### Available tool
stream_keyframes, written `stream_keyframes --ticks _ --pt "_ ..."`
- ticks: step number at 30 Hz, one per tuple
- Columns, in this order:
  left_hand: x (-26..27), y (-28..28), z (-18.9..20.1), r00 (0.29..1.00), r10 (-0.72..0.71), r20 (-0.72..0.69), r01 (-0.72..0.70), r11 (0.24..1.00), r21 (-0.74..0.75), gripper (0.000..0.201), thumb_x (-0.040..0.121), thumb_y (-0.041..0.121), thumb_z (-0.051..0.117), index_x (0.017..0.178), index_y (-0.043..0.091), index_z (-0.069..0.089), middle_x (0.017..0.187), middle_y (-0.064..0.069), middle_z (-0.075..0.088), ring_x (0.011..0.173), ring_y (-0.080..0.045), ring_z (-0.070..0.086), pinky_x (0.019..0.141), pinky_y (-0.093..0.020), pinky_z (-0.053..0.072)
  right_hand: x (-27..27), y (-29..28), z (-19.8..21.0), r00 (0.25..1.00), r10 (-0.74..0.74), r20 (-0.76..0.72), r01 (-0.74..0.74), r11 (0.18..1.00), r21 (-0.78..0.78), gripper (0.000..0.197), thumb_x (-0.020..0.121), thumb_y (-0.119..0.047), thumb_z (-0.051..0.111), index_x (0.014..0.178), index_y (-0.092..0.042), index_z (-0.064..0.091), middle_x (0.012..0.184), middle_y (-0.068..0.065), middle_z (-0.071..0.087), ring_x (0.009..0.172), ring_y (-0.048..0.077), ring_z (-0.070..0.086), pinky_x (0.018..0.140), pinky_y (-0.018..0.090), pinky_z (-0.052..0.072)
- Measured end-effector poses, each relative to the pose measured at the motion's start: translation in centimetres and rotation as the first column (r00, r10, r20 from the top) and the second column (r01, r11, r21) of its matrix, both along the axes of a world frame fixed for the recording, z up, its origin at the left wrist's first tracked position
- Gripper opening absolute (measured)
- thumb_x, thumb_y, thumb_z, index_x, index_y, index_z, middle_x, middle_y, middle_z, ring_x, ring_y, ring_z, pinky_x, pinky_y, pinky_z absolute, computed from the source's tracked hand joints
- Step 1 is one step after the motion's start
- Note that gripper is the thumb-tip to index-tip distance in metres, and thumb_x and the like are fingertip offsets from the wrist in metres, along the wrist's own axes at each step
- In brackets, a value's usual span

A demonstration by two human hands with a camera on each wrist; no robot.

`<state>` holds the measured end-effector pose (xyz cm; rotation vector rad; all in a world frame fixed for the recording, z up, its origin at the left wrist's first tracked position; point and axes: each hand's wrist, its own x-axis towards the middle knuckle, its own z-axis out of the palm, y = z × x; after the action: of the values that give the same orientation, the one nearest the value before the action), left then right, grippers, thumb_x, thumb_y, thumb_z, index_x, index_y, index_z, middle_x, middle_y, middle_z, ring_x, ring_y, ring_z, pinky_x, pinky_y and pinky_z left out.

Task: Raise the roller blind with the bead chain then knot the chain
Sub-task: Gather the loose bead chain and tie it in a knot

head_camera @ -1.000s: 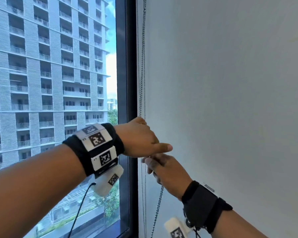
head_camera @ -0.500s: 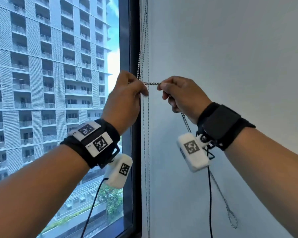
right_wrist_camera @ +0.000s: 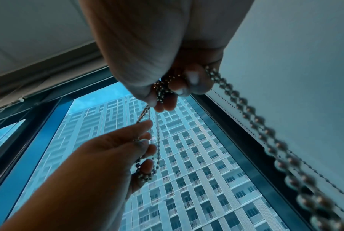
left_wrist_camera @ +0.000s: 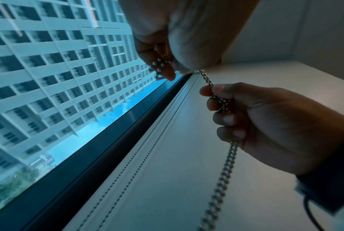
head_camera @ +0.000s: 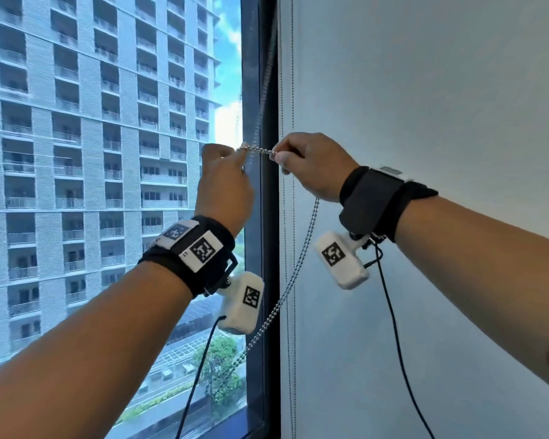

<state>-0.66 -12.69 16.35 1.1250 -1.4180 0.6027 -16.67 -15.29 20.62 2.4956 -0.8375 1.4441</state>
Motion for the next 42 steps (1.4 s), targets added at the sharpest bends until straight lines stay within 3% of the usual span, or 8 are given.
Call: stream_keyframes --ticks 7,12,17,24,28,34,38,42 --pt "0.8 -0.1 0.8 0.926 -0.172 -0.336 0.218 0.970 0.104 0.038 0.089 -0.001 0.046 0.111 0.015 0.073 0.105 -0.017 0.072 0.086 -0.040 0.067 0.077 -0.044 0.056 1.9 0.7 2.4 0.993 -0.030 -0.117 0.016 0.993 -0.120 0.021 0.099 -0.022 0.051 0.109 -0.012 0.068 0.099 0.002 0.067 0.090 0.017 0.059 0.081 0.029 0.047" --pt "2.7 0.6 2.4 0.941 -0.236 -0.243 0.308 0.894 0.324 0.023 0.082 0.022 0.080 0.074 0.001 0.075 0.063 -0.009 0.062 0.058 -0.019 0.050 0.062 -0.035 0.048 0.8 -0.4 2.0 0.995 -0.018 -0.098 0.007 0.994 -0.110 0.020 0.099 -0.020 0.051 0.108 -0.014 0.067 0.091 -0.003 0.063 0.077 0.010 0.054 0.063 0.015 0.039" --pt "1.7 2.1 2.2 0.922 -0.361 -0.140 0.384 0.806 0.450 0.039 0.073 0.059 0.074 0.078 0.021 0.070 0.076 -0.015 0.058 0.070 -0.021 0.054 0.064 -0.033 0.046 -0.5 -1.3 1.6 0.998 0.032 0.047 -0.029 0.998 -0.057 0.016 0.097 -0.021 0.055 0.105 -0.018 0.069 0.085 -0.010 0.064 0.075 0.007 0.057 0.067 0.019 0.042" --pt "-0.7 -0.1 -0.3 0.828 -0.488 -0.277 0.554 0.790 0.263 0.039 0.080 0.051 0.076 0.107 0.023 0.077 0.087 -0.007 0.077 0.054 -0.009 0.059 0.047 -0.015 0.042 -1.8 -2.5 -0.5 0.981 0.059 0.187 -0.064 0.998 0.023 0.012 0.092 -0.024 0.067 0.100 -0.020 0.074 0.094 -0.003 0.064 0.079 0.005 0.056 0.074 0.020 0.042" --pt "-1.9 -1.8 -1.0 0.844 -0.483 -0.235 0.531 0.814 0.236 0.031 0.080 0.044 0.078 0.103 0.023 0.079 0.039 0.014 0.054 0.038 -0.005 0.046 0.042 -0.010 0.036 -2.0 -3.2 -2.0 0.953 0.122 0.277 -0.178 0.967 0.183 0.009 0.089 -0.018 0.070 0.096 -0.014 0.074 0.086 0.001 0.069 0.070 0.005 0.061 0.071 0.023 0.047" --pt "-2.8 -3.8 -1.9 0.913 -0.382 -0.145 0.407 0.881 0.243 0.016 0.082 0.029 0.077 0.080 0.013 0.077 0.062 -0.004 0.070 0.043 -0.017 0.061 0.040 -0.019 0.047 -1.2 -3.4 -3.4 0.801 0.258 0.540 -0.473 0.826 0.307 0.013 0.089 -0.009 0.070 0.095 0.002 0.072 0.077 0.011 0.071 0.065 0.019 0.067 0.067 0.033 0.056" --pt "-2.5 -5.1 -2.7 0.946 -0.313 -0.079 0.323 0.923 0.209 0.016 0.085 0.032 0.071 0.079 0.018 0.074 0.064 -0.003 0.071 0.052 -0.022 0.068 0.051 -0.032 0.058 -1.0 -3.1 -4.7 0.830 0.274 0.487 -0.458 0.833 0.311 0.016 0.087 -0.022 0.073 0.092 -0.007 0.074 0.078 0.004 0.071 0.070 0.013 0.066 0.068 0.026 0.055" --pt "-3.0 -5.7 -3.1 0.976 -0.219 0.013 0.212 0.957 0.197 0.012 0.085 0.018 0.059 0.073 0.014 0.062 0.063 0.000 0.060 0.059 -0.018 0.057 0.049 -0.027 0.039 -0.6 -3.2 -6.0 0.896 0.196 0.399 -0.298 0.931 0.212 0.030 0.079 -0.008 0.075 0.108 -0.007 0.068 0.094 0.018 0.069 0.083 0.016 0.064 0.085 0.039 0.058"
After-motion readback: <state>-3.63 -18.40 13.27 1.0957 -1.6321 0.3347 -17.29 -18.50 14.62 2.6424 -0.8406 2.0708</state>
